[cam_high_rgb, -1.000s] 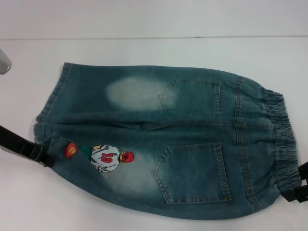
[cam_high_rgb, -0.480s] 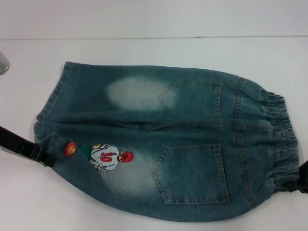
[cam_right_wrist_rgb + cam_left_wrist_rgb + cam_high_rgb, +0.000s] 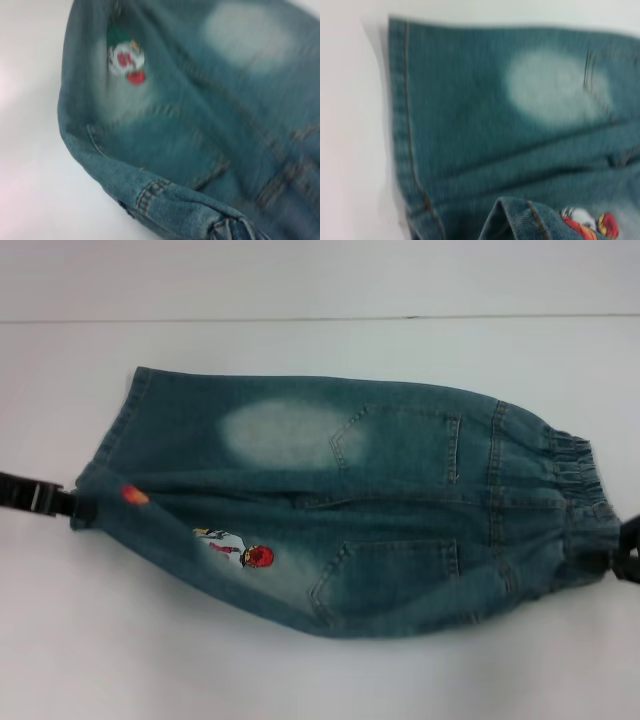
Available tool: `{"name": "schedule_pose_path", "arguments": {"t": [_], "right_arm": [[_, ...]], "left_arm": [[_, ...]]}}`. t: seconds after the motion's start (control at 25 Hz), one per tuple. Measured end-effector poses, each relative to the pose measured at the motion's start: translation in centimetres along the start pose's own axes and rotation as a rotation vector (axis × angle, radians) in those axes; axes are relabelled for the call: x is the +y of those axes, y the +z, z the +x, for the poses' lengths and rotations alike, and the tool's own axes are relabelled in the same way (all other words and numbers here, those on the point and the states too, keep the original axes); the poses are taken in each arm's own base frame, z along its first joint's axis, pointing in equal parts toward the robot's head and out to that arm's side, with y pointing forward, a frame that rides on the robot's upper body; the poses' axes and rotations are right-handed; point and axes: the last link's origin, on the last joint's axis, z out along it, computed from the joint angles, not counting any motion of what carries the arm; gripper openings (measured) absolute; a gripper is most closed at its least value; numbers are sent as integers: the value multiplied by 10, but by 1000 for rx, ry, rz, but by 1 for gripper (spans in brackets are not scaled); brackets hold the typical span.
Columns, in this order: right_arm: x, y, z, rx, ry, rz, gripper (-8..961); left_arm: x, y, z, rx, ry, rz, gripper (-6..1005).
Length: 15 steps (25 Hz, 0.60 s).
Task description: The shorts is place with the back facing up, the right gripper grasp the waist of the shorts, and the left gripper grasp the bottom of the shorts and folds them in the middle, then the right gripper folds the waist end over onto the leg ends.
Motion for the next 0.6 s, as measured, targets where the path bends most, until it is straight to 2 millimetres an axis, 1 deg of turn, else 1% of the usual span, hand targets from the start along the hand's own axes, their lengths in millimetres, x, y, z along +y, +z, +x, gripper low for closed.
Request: {"name": "schedule_pose_path", "arguments": {"t": [0.2,0.4,0.6], "right_arm": [[-10,-8,-9,-110,-15,61,67],[-21,-9,-22,-205,-34,151,76],[-36,-6,-28,-249,0,246,85]], "left_arm": [[-7,-5,9,102,15,4,74],[-12,0,18,202,18,19,73],[-22,8,26,289,3,59,71]]}}
